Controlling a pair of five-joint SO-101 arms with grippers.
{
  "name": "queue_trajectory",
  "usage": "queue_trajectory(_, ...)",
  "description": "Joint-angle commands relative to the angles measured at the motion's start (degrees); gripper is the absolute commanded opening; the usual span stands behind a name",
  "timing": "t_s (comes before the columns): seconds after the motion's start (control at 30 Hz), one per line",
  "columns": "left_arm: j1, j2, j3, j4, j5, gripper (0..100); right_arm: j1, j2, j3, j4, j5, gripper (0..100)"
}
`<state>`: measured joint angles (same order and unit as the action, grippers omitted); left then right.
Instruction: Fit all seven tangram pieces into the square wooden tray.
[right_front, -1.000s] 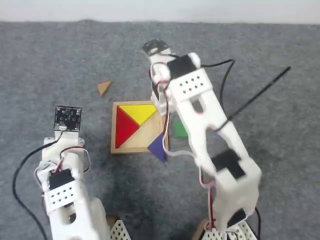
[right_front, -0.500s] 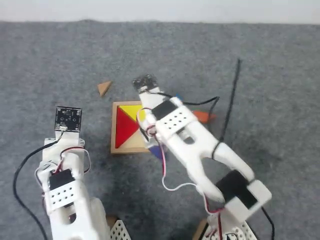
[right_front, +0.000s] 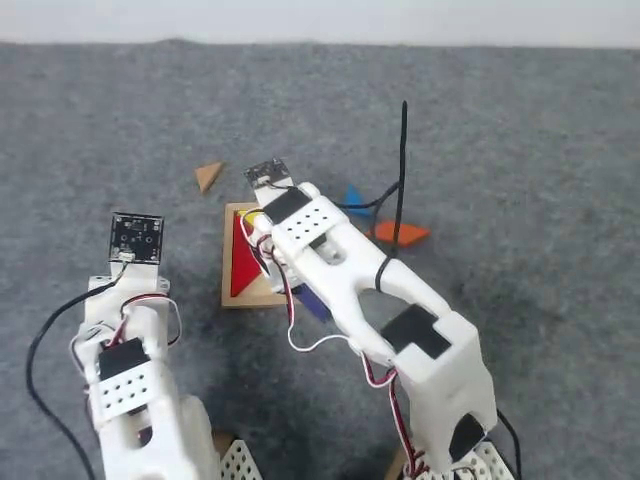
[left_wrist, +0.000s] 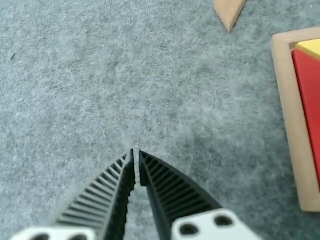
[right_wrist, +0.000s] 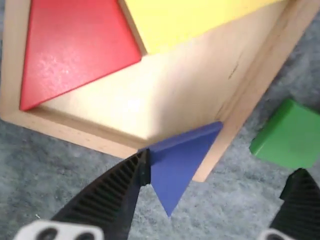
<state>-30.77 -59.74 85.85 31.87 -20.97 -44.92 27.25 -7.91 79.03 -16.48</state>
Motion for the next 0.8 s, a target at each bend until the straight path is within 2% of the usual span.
queue_trajectory(0.0,0.4,-0.5,-0.7,-1.4,-0.8,1,-0.7,-0.8,-3.0,1.5,-0.7,41.3)
queue_trajectory(0.3,0.4,-0.5,-0.7,-1.4,-0.8,1,-0.8,-9.4,-3.4,4.4,-0.7,41.3)
queue_trajectory(0.53,0.4,-0.5,-0.7,-1.4,-0.8,1,-5.6,-9.2,-3.4,0.3,-3.3,41.2)
queue_trajectory(0.77,0.4,-0.5,-0.7,-1.4,-0.8,1,-5.3,-1.2,-3.9,-4.8,-4.4,41.2)
